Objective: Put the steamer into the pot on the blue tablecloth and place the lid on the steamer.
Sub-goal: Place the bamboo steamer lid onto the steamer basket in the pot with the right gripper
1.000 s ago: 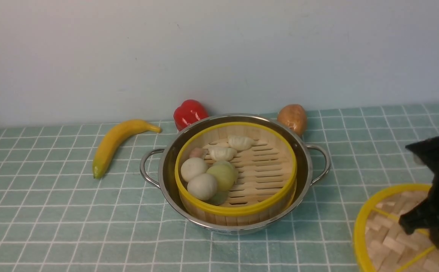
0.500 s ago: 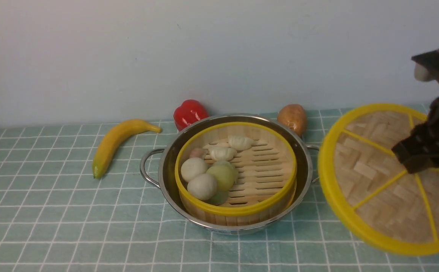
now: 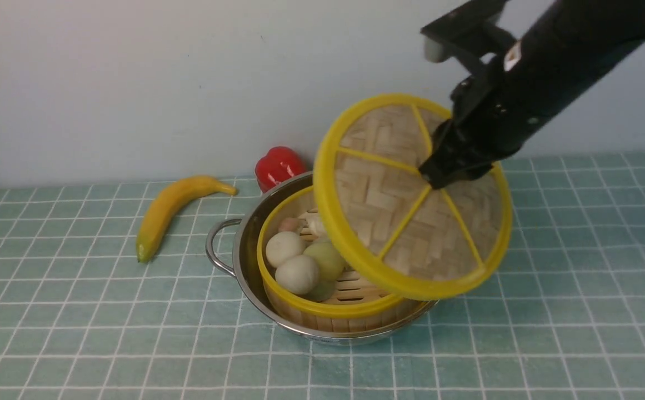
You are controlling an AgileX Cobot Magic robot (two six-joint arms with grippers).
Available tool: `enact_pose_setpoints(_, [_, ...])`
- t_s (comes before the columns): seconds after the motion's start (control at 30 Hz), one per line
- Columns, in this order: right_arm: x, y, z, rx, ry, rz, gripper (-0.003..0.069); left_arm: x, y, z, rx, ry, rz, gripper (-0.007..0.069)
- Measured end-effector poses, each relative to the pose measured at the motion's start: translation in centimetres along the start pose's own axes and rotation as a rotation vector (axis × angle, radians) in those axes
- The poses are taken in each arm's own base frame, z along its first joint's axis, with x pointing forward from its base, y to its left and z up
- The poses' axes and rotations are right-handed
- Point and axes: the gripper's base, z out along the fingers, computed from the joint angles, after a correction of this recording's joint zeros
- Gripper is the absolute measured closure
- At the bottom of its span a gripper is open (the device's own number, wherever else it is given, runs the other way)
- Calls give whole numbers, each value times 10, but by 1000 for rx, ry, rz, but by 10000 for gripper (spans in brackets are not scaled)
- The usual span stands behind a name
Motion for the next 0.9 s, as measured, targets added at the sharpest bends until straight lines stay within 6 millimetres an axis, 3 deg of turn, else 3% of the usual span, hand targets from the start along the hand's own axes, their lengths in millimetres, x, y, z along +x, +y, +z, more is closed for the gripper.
enact_pose_setpoints(0.17, [-13,5,37,-21,28,-71,516,0,0,0,0,0,0,382])
enact_pose_setpoints(0.27, [-19,5,48,-23,17,-104,516,0,0,0,0,0,0,382])
enact_pose_setpoints(0.53, [-26,11,51,-33,-17,-136,516,0,0,0,0,0,0,382])
enact_pose_setpoints(0.9, [-26,9,72,-40,-2,-160,516,0,0,0,0,0,0,382])
